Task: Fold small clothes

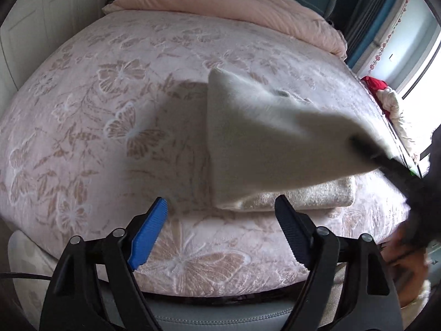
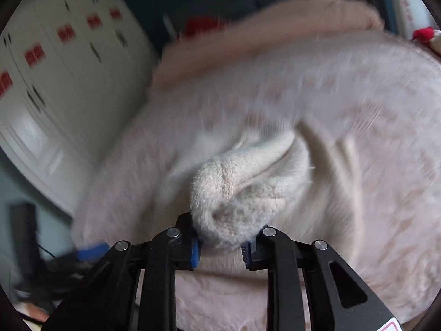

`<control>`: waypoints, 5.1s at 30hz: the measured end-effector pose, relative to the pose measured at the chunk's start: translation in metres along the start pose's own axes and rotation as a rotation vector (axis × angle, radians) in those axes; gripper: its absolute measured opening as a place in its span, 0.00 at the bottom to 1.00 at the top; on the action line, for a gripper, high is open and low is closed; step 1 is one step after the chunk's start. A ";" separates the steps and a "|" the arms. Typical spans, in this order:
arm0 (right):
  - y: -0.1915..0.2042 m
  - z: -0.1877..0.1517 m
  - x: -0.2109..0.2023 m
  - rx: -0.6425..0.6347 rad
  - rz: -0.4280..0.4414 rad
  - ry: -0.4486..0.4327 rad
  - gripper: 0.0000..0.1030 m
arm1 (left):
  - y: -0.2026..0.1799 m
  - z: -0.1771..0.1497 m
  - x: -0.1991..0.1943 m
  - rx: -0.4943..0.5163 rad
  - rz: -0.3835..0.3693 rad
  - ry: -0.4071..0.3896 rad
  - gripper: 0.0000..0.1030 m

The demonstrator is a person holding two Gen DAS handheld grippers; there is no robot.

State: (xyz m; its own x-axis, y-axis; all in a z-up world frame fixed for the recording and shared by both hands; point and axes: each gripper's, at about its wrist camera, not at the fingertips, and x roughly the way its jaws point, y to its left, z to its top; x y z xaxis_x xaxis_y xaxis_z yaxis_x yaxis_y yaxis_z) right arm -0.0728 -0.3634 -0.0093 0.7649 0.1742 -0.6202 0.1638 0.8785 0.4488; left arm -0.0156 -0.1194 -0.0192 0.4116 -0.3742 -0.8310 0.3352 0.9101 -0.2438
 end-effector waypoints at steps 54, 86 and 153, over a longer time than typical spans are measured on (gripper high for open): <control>-0.077 -0.010 -0.022 0.174 -0.060 0.004 0.09 | -0.036 0.011 0.075 0.114 0.007 0.119 0.11; -0.088 0.005 0.086 0.040 -0.274 0.231 0.12 | -0.103 0.073 0.129 0.250 0.118 0.064 0.54; 0.007 0.023 -0.212 0.147 -0.069 -0.421 0.39 | -0.164 0.086 -0.129 0.299 -0.456 -0.179 0.41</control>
State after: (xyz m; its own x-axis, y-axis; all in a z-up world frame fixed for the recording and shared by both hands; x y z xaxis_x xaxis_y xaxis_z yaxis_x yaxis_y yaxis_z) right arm -0.2197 -0.4048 0.1401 0.9309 -0.1050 -0.3498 0.2864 0.8041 0.5209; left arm -0.0506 -0.2360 0.1707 0.2976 -0.7656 -0.5704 0.7270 0.5690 -0.3844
